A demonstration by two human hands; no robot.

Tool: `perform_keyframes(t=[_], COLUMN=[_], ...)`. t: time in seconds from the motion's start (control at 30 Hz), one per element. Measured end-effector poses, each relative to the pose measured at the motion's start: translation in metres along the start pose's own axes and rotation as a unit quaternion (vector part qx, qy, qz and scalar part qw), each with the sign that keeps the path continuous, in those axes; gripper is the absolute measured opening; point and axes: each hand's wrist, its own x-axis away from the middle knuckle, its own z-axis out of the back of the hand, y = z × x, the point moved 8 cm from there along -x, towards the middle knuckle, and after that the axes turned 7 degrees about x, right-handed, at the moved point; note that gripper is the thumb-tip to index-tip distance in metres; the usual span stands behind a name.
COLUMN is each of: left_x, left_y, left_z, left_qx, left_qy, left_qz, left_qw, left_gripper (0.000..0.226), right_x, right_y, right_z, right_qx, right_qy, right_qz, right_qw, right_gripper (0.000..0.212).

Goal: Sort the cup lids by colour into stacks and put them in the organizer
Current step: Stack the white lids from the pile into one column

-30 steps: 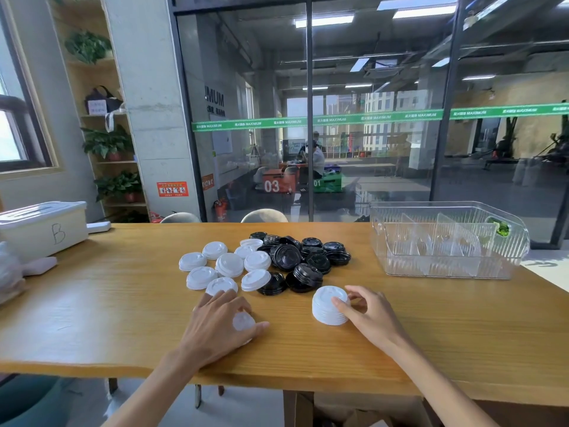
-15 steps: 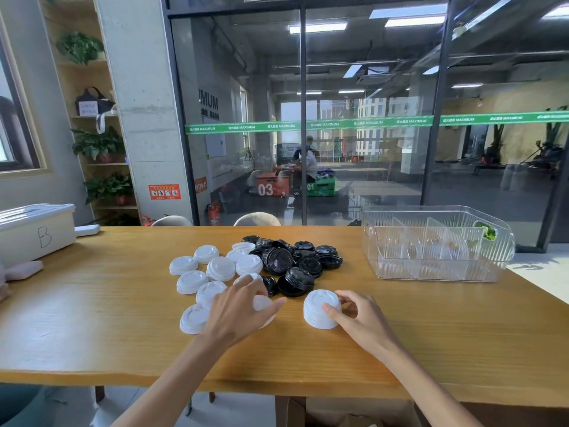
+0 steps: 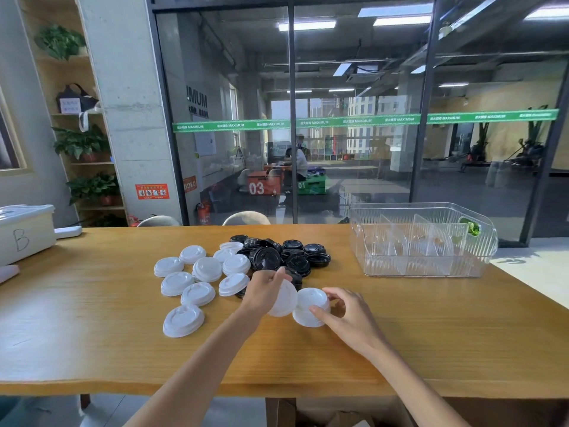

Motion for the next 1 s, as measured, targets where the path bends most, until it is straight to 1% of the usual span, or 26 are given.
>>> perform_keyframes(t=[0.13, 0.23, 0.3, 0.37, 0.5, 0.53, 0.6, 0.67, 0.7, 0.77, 0.9, 0.93, 1.0], left_x=[0.001, 0.003, 0.006, 0.009, 0.012, 0.012, 0.011, 0.012, 0.013, 0.013, 0.013, 0.014, 0.015], left_y=[-0.007, -0.004, 0.000, 0.001, 0.003, 0.005, 0.010, 0.012, 0.010, 0.004, -0.009, -0.013, -0.021], left_z=[-0.005, -0.012, -0.020, -0.029, -0.046, -0.047, -0.045, -0.041, -0.040, -0.039, -0.035, -0.034, -0.031], left_qx=[0.101, 0.172, 0.179, 0.161, 0.129, 0.108, 0.028, -0.030, -0.033, -0.023, -0.033, -0.040, -0.044], left_qy=[-0.011, -0.029, -0.040, -0.048, -0.052, -0.048, -0.031, -0.013, -0.016, -0.046, -0.104, -0.113, -0.129], left_qz=[0.048, 0.050, 0.036, 0.021, -0.013, -0.030, -0.087, -0.133, -0.140, -0.132, -0.122, -0.122, -0.122], left_qw=[0.994, 0.983, 0.982, 0.985, 0.990, 0.992, 0.995, 0.991, 0.990, 0.990, 0.987, 0.985, 0.983], left_gripper=[0.041, 0.038, 0.035, 0.033, 0.032, 0.033, 0.036, 0.038, 0.042, 0.053, 0.085, 0.090, 0.091], right_x=[0.002, 0.005, 0.006, 0.006, 0.006, 0.006, 0.006, 0.005, 0.004, 0.003, 0.000, 0.000, 0.000], right_y=[-0.003, -0.009, -0.013, -0.015, -0.020, -0.020, -0.019, -0.015, -0.013, -0.009, -0.006, -0.006, -0.005], right_z=[0.000, -0.001, 0.000, 0.003, 0.007, 0.007, 0.007, 0.009, 0.010, 0.012, 0.011, 0.010, 0.007], right_qx=[-0.006, -0.020, -0.022, -0.025, -0.010, -0.010, -0.014, -0.022, -0.026, -0.029, -0.012, -0.006, 0.004], right_qy=[-0.005, -0.021, -0.022, -0.013, 0.012, 0.014, 0.018, 0.030, 0.038, 0.052, 0.050, 0.046, 0.035], right_qz=[0.010, 0.028, 0.045, 0.054, 0.071, 0.072, 0.068, 0.060, 0.053, 0.042, 0.026, 0.023, 0.019], right_qw=[1.000, 0.999, 0.999, 0.998, 0.997, 0.997, 0.997, 0.998, 0.998, 0.997, 0.998, 0.999, 0.999], right_gripper=[0.066, 0.085, 0.092, 0.090, 0.077, 0.075, 0.072, 0.069, 0.068, 0.066, 0.066, 0.066, 0.068])
